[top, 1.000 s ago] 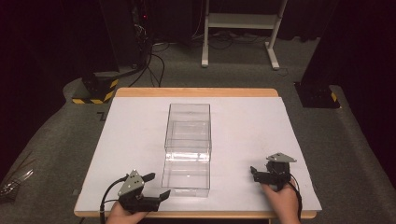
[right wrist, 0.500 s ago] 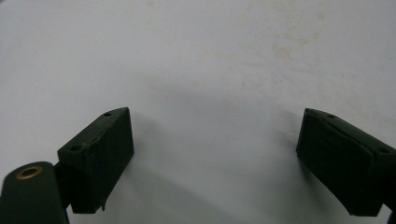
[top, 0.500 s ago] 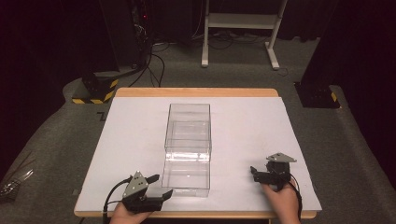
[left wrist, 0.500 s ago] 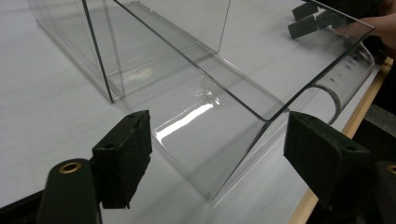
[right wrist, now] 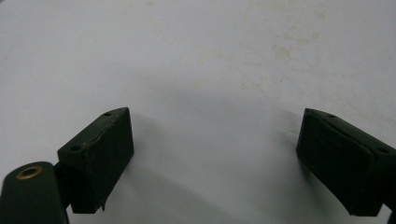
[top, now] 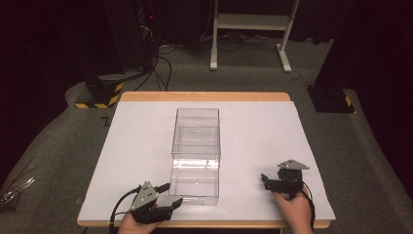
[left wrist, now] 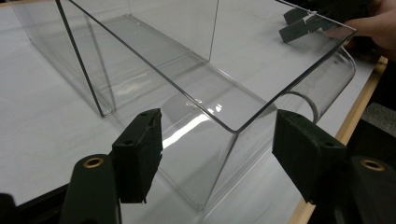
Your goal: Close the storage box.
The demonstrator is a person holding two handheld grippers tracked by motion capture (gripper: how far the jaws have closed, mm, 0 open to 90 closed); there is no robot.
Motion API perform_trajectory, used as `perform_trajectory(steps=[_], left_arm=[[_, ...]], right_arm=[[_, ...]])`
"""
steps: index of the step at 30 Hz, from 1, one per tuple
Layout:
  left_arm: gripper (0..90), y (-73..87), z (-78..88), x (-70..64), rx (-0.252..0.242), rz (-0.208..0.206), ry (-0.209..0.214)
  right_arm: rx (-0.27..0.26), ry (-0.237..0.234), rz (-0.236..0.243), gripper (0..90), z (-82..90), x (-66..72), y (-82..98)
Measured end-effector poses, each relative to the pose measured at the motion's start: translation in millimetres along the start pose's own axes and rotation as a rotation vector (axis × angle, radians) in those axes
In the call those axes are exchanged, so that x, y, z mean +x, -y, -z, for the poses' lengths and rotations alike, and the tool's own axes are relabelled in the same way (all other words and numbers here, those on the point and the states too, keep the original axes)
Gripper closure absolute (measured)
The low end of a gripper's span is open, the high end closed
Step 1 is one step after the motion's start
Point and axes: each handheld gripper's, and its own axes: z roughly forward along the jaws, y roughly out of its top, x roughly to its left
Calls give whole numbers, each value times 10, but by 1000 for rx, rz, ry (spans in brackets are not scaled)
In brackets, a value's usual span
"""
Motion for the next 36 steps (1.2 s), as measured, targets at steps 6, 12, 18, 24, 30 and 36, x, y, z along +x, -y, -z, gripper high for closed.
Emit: perform_trajectory(steps=[6, 12, 18, 24, 30, 36], left_arm=[[343, -6, -13, 2, -9, 10, -15], [342, -14, -37, 5, -17, 23, -22], [342, -21, -61, 29, -26, 34, -26], [345, -26, -78, 41, -32, 37, -30], [349, -45, -111, 71, -51, 55, -37], [362, -63, -134, 87, -63, 67, -45]], right_arm=[[0, 0, 1, 108, 0, -1, 0], [0, 0, 0, 109, 0, 0, 0], [0, 0, 0, 109, 0, 0, 0], [0, 0, 0, 108, 0, 0, 0], [0, 0, 0, 108, -1, 0, 0], [0, 0, 1, 109, -1, 0, 0]])
